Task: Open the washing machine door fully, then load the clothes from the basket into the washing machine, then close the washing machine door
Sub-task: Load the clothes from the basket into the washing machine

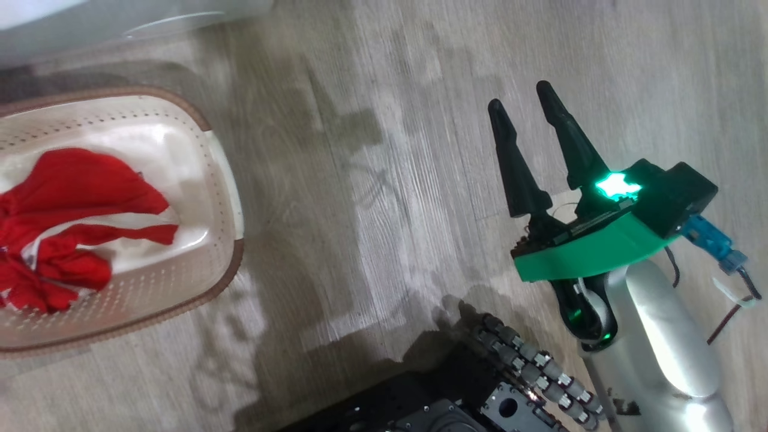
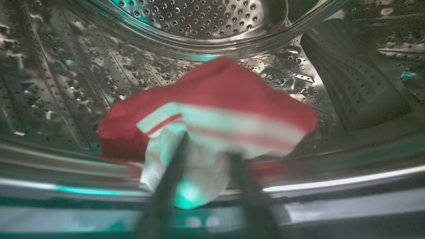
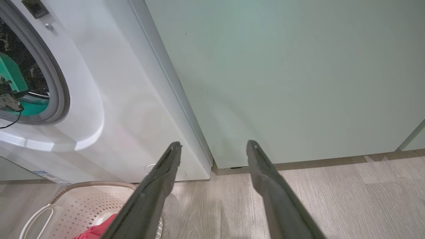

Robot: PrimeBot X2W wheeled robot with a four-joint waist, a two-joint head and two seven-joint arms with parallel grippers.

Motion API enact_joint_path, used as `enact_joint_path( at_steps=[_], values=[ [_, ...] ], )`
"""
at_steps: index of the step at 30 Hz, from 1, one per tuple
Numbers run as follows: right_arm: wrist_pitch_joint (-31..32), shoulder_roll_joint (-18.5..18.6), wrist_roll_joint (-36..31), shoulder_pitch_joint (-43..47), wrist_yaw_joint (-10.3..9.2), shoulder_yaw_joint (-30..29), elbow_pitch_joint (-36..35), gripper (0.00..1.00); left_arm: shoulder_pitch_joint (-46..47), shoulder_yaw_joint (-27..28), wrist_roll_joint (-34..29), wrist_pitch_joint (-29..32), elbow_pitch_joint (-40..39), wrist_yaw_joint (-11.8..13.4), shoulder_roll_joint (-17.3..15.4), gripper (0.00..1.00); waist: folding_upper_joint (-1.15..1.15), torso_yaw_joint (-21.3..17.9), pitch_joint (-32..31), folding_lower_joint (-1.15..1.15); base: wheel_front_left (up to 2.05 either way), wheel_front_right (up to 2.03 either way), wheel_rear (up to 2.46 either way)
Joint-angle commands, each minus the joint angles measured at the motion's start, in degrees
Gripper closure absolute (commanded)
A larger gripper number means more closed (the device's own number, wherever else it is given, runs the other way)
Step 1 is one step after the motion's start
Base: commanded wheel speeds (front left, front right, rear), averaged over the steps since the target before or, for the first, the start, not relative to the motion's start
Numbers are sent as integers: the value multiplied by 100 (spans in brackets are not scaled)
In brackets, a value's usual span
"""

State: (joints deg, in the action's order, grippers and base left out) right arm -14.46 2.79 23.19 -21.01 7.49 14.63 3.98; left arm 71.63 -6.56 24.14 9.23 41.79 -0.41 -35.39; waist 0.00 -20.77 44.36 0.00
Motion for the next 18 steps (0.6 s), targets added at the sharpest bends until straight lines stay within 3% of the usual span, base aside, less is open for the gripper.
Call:
enact_joint_path(
  at_steps=[1,6,9,18],
  values=[
    [-53,9,-35,84,0,49,-141,0,117,74,11,20,-138,-48,-237,0,0,63,-77,0,0,0,0],
    [-53,9,-146,165,0,-71,-108,0,-214,10,89,-20,-170,-62,-73,0,0,253,-330,0,0,0,0],
    [-53,9,-223,234,0,-182,-124,0,-646,136,231,-400,-454,27,92,0,0,401,-504,0,0,0,0],
    [-53,9,-550,506,0,-560,-161,0,-2939,443,480,-1878,-2457,508,885,0,0,965,-1066,0,0,0,0]
  ],
)
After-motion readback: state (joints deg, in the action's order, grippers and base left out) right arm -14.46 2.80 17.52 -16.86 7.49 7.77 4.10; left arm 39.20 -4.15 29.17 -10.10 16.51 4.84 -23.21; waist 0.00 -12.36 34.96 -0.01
